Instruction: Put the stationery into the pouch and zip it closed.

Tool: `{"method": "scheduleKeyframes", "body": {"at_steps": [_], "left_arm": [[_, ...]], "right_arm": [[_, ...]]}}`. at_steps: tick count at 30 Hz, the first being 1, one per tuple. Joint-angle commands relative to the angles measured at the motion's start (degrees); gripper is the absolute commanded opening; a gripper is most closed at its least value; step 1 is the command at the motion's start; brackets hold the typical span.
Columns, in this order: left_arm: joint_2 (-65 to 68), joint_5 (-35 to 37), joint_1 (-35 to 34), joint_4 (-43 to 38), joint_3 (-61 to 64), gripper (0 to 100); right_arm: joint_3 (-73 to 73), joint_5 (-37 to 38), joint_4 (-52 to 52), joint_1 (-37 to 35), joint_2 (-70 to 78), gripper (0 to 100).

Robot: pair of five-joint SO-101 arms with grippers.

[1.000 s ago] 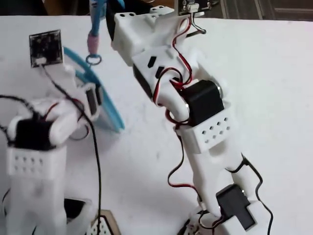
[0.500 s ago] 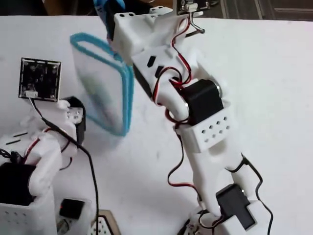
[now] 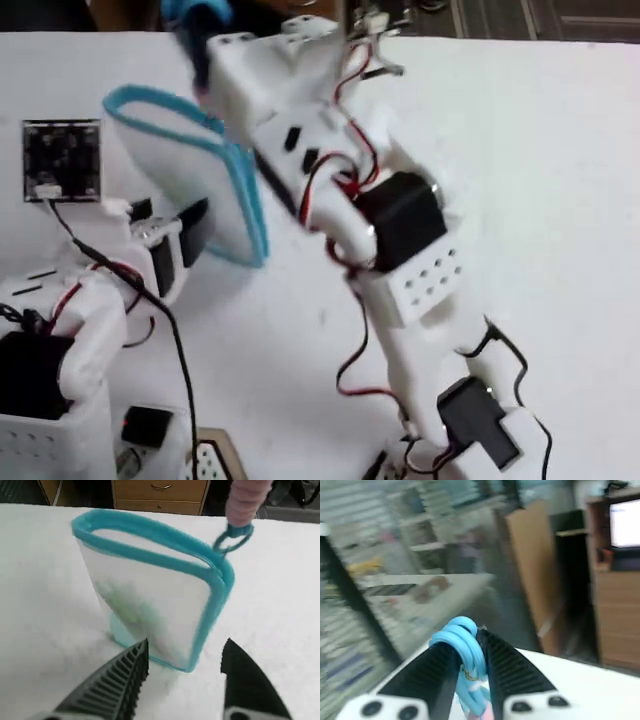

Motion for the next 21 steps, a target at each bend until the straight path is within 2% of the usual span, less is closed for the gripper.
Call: {"method": "scheduleKeyframes", "body": {"at_steps": [1, 7, 10, 15, 21], "left_arm": [[-1.0, 8.1, 0.0, 0.3, -0.9, 28], [-0.9, 16.1, -0.7, -0.2, -0.9, 29], [-0.8, 17.4, -5.6, 0.2, -0.9, 29], [-0.6, 13.6, -17.3, 0.3, -0.7, 28], [-0.7, 6.8, -18.2, -0.3, 2.7, 28]], "right_arm": [[-6.2, 2.3, -1.2, -4.9, 0.8, 1.5], [-8.9, 2.3, -0.9, -5.3, 6.2, 1.5], [-9.8, 2.2, -0.8, -5.4, 6.4, 1.5], [-9.8, 2.3, 0.6, -5.4, 5.2, 1.5], [-9.8, 2.3, 1.2, -6.5, 4.0, 1.5]]}}
